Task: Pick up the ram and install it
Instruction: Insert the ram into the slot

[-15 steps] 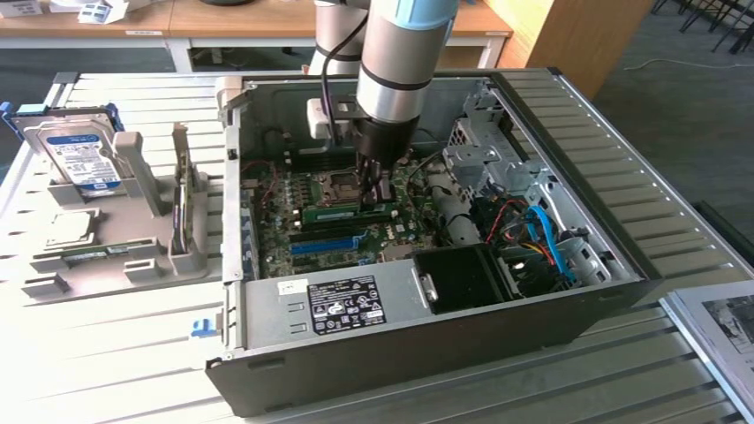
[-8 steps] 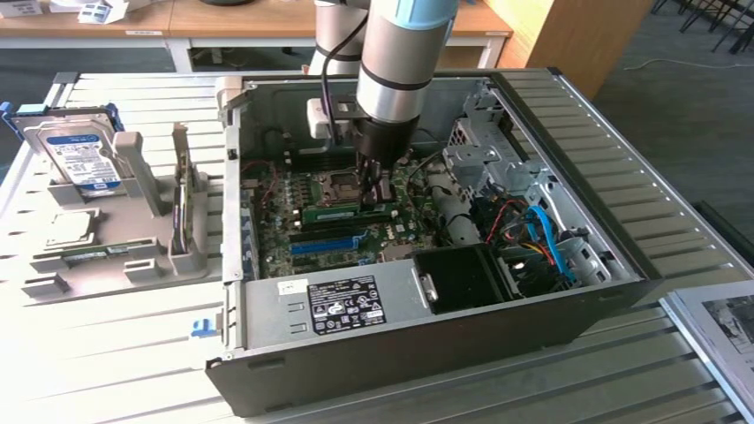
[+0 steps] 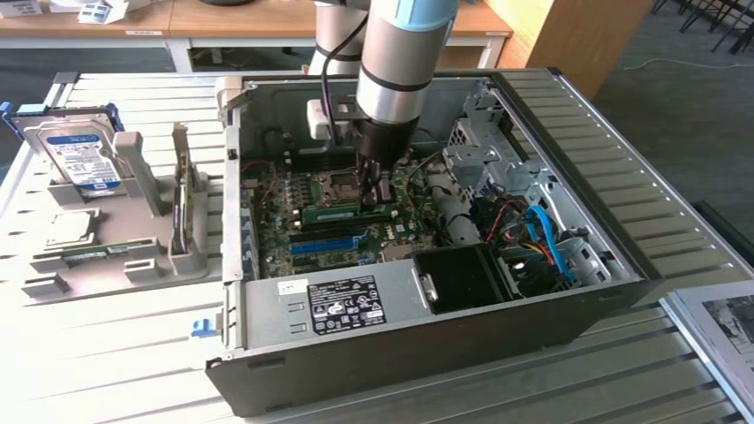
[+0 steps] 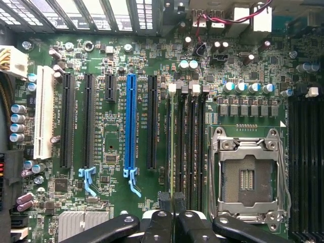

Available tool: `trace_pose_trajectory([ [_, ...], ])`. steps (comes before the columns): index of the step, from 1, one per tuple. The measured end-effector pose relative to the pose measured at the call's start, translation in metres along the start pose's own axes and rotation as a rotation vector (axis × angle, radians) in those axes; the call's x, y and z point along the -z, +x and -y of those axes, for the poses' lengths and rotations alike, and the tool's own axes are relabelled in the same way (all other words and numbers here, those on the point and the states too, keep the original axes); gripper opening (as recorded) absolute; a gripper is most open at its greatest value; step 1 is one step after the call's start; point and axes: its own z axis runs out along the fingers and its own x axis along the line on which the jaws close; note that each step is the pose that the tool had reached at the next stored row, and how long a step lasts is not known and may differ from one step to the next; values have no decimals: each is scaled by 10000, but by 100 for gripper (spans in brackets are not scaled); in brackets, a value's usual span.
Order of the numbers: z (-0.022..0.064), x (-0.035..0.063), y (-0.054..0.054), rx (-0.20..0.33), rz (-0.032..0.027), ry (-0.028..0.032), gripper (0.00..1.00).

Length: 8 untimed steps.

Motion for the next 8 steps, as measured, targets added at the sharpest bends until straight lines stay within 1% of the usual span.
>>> trace_pose_trajectory([
  [8,1,-15,0,1,0,10,12],
])
